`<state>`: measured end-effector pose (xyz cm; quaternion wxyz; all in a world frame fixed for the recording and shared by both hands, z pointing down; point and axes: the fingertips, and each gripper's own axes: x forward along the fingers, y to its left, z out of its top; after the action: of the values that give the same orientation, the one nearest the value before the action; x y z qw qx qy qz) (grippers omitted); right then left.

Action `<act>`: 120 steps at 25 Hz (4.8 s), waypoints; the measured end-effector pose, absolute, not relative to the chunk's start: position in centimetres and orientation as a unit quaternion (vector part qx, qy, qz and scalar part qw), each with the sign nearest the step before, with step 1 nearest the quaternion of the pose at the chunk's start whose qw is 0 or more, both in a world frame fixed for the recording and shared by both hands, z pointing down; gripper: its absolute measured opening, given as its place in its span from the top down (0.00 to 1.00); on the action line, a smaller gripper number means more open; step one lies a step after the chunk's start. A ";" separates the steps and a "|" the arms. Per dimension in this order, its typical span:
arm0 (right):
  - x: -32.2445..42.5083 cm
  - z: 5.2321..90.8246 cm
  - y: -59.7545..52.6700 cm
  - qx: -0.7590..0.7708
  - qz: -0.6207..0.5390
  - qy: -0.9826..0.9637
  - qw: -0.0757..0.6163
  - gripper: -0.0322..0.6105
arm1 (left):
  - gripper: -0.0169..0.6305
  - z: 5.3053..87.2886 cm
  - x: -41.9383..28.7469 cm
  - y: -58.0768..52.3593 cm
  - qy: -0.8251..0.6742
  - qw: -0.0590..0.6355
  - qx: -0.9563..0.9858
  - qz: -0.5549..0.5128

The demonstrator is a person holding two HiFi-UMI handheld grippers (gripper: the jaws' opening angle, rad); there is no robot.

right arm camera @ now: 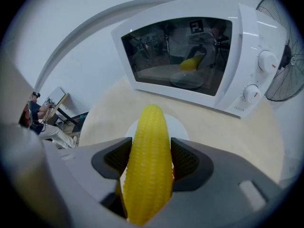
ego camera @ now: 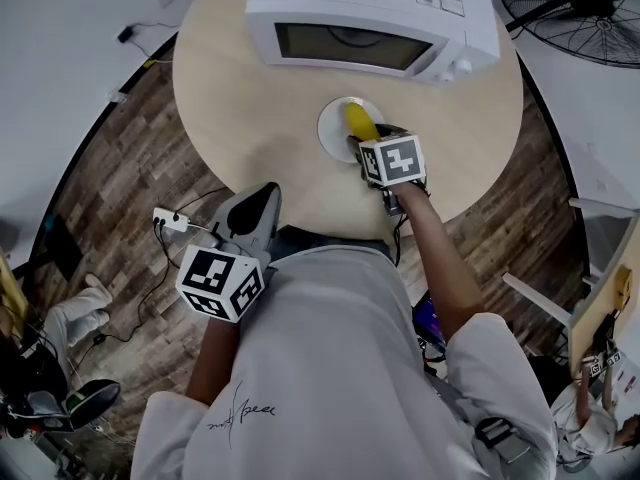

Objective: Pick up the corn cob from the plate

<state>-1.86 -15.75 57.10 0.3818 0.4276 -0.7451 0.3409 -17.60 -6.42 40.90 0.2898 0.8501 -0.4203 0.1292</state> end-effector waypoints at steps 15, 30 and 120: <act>-0.9 54.9 -14.8 0.443 0.344 -0.748 0.354 0.53 | 0.98 40.4 -17.1 -6.8 -0.413 0.286 0.856 0.121; 0.6 51.8 -13.4 0.461 0.342 -0.756 0.315 0.53 | 0.98 40.2 -16.7 -6.8 -0.410 0.288 0.857 0.118; 5.4 40.9 -7.5 0.544 0.329 -0.759 0.143 0.53 | 0.99 39.8 -19.8 -9.4 -0.454 0.299 0.833 0.100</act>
<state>5.39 -7.55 40.91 0.1433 0.5437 -0.7588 0.3287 -19.83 -9.41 39.79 0.2992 0.8333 -0.4539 0.1001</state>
